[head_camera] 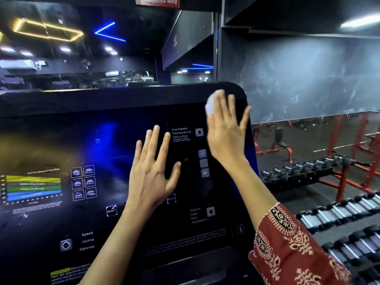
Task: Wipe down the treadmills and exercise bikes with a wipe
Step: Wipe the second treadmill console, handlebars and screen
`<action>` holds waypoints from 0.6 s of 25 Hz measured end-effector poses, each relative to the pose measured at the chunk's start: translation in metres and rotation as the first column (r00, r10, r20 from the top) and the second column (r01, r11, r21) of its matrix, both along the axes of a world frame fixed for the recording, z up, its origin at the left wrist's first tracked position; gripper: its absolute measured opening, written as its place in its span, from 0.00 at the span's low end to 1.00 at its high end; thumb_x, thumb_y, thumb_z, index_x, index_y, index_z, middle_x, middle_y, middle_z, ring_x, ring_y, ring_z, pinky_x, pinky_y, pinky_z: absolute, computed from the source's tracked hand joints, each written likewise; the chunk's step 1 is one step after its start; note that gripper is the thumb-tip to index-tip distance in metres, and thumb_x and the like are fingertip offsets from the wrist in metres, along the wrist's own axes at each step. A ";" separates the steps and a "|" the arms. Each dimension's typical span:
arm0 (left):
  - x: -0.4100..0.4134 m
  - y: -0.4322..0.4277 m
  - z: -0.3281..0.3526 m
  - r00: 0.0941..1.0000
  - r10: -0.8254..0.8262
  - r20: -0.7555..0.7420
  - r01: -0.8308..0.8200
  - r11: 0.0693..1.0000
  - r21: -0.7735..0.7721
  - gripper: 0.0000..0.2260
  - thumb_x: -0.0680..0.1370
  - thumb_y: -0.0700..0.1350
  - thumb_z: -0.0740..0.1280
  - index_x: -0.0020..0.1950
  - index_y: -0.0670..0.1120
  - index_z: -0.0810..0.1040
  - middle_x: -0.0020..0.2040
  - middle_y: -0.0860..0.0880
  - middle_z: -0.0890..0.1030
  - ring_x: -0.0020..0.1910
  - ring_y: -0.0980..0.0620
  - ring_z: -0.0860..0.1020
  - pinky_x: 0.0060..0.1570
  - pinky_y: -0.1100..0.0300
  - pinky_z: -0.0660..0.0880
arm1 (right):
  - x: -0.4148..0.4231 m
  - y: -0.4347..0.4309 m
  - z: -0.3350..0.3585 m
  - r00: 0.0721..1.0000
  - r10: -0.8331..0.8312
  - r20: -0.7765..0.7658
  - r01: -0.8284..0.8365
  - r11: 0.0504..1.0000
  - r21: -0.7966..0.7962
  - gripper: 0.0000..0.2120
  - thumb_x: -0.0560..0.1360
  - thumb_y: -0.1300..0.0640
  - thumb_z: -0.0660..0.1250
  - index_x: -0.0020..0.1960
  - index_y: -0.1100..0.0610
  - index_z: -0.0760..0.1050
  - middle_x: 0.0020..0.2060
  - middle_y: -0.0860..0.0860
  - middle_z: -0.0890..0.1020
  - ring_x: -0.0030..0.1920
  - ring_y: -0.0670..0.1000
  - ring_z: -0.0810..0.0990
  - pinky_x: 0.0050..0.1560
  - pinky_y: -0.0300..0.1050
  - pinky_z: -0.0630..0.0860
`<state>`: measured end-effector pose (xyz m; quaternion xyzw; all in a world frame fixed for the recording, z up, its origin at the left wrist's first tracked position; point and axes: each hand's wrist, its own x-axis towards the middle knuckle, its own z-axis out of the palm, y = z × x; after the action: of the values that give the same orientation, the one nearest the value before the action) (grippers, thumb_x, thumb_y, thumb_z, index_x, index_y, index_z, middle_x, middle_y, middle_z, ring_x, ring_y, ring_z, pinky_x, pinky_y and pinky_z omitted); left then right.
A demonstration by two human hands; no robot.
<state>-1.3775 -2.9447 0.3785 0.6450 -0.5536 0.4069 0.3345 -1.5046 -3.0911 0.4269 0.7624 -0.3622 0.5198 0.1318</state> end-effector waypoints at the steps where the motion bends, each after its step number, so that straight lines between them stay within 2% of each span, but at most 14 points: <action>1: -0.002 0.001 -0.002 1.000 -0.007 -0.006 0.007 1.000 0.006 0.29 0.76 0.53 0.58 0.74 0.40 0.65 0.75 0.39 0.60 0.75 0.42 0.58 0.73 0.53 0.48 | -0.011 -0.003 -0.006 0.998 -0.033 0.051 0.028 0.996 0.080 0.26 0.83 0.51 0.46 0.78 0.57 0.48 0.78 0.51 0.52 0.77 0.51 0.47 0.71 0.55 0.28; 3: -0.006 0.003 -0.009 0.999 -0.032 -0.025 0.033 0.999 0.021 0.28 0.76 0.52 0.58 0.74 0.40 0.65 0.75 0.39 0.60 0.75 0.43 0.57 0.74 0.55 0.46 | -0.024 0.002 -0.022 0.990 -0.071 0.123 0.045 0.979 0.200 0.27 0.82 0.50 0.42 0.78 0.58 0.46 0.78 0.52 0.49 0.77 0.50 0.43 0.71 0.55 0.28; 5: -0.014 0.006 -0.020 0.998 -0.054 -0.043 0.056 0.998 0.037 0.28 0.76 0.52 0.59 0.74 0.40 0.65 0.75 0.39 0.60 0.75 0.44 0.56 0.74 0.55 0.46 | -0.028 0.020 -0.046 0.996 -0.026 0.090 0.011 0.986 0.164 0.26 0.82 0.52 0.42 0.78 0.61 0.47 0.78 0.54 0.50 0.77 0.50 0.43 0.74 0.55 0.34; 8: -0.026 0.011 -0.038 0.996 -0.072 -0.059 0.077 0.994 0.073 0.29 0.76 0.51 0.59 0.74 0.40 0.64 0.76 0.39 0.59 0.75 0.44 0.55 0.74 0.55 0.47 | -0.040 0.035 -0.082 0.994 0.104 -0.015 -0.102 0.989 0.108 0.25 0.82 0.59 0.48 0.78 0.60 0.49 0.78 0.53 0.52 0.77 0.51 0.45 0.76 0.48 0.36; 10: -0.031 0.017 -0.047 0.994 -0.075 -0.078 0.083 0.991 0.104 0.29 0.76 0.51 0.59 0.74 0.40 0.64 0.76 0.38 0.59 0.75 0.43 0.55 0.73 0.54 0.47 | -0.047 0.041 -0.096 0.988 0.127 0.090 -0.143 0.970 0.195 0.26 0.82 0.62 0.49 0.78 0.58 0.46 0.78 0.51 0.49 0.77 0.50 0.44 0.75 0.43 0.36; 13: -0.041 0.027 -0.059 0.993 -0.073 -0.096 0.088 0.983 0.164 0.28 0.76 0.52 0.59 0.73 0.39 0.66 0.75 0.38 0.60 0.74 0.41 0.58 0.73 0.53 0.48 | -0.052 0.062 -0.119 0.973 0.184 0.136 -0.215 0.938 0.272 0.33 0.78 0.73 0.57 0.77 0.58 0.46 0.77 0.51 0.50 0.77 0.50 0.46 0.76 0.43 0.41; 15: -0.048 0.036 -0.064 0.991 -0.067 -0.118 0.088 0.978 0.187 0.27 0.76 0.53 0.58 0.71 0.39 0.69 0.74 0.37 0.63 0.73 0.40 0.61 0.72 0.52 0.51 | -0.060 0.080 -0.131 0.956 0.279 0.089 -0.293 0.916 0.276 0.38 0.71 0.80 0.60 0.76 0.60 0.52 0.75 0.52 0.57 0.76 0.52 0.53 0.76 0.45 0.48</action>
<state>-1.4255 -2.9087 0.3143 0.6736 -0.5956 0.3019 0.3167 -1.5641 -3.0113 0.2959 0.8053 -0.3215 0.4938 -0.0660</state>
